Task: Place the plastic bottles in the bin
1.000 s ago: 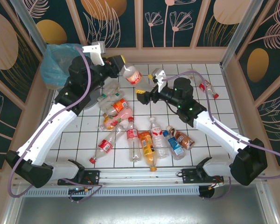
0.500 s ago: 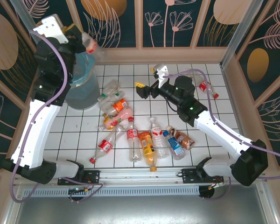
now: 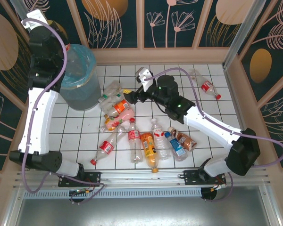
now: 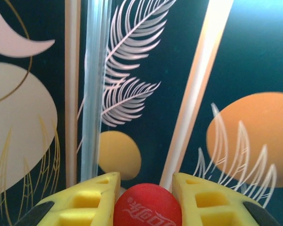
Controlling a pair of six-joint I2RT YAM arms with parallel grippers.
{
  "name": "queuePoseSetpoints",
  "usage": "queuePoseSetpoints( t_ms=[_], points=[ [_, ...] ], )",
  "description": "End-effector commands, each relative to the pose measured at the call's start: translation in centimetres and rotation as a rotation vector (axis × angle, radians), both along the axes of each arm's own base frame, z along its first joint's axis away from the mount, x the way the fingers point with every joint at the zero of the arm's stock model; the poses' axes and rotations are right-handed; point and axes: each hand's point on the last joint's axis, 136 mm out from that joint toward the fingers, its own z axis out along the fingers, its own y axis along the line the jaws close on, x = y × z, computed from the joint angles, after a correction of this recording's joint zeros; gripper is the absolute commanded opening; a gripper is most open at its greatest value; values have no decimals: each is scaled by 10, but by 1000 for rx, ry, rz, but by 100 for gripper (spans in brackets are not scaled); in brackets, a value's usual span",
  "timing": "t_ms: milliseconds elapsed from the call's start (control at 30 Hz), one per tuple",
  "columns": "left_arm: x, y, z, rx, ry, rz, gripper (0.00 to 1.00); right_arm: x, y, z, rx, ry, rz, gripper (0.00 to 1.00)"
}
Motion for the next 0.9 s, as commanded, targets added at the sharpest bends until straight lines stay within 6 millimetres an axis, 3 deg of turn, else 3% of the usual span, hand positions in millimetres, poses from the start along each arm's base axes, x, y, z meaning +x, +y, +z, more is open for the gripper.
queuePoseSetpoints(
  t_ms=[0, 167, 267, 300, 367, 433, 667, 800, 867],
  points=[
    [20, 15, -25, -35, 41, -15, 0, 0, 4, 13, -1, -31, -9, 98],
    [51, 8, -84, -49, 112, -112, 0, 2, 3, 9, -4, -30, -22, 98],
    [61, 4, -116, -54, 168, -134, 0, 2, 3, 4, -9, -20, -29, 98],
    [62, 3, -122, -55, 178, -137, 4, 1, 2, 4, -10, -19, -31, 98],
    [61, 2, -129, -53, 181, -142, 47, 1, 0, 2, -18, -14, -41, 99],
    [59, 2, -127, -55, 164, -143, 70, 2, -3, 0, -25, -7, -57, 99],
    [49, -1, -109, -55, 128, -167, 76, 17, -19, -21, -102, 61, -170, 99],
    [39, -9, -91, -56, 92, -213, 76, 41, -47, -34, -130, 157, -283, 97],
    [34, -16, -82, -59, 75, -252, 76, 58, -70, -37, -113, 222, -356, 96]
  ],
)
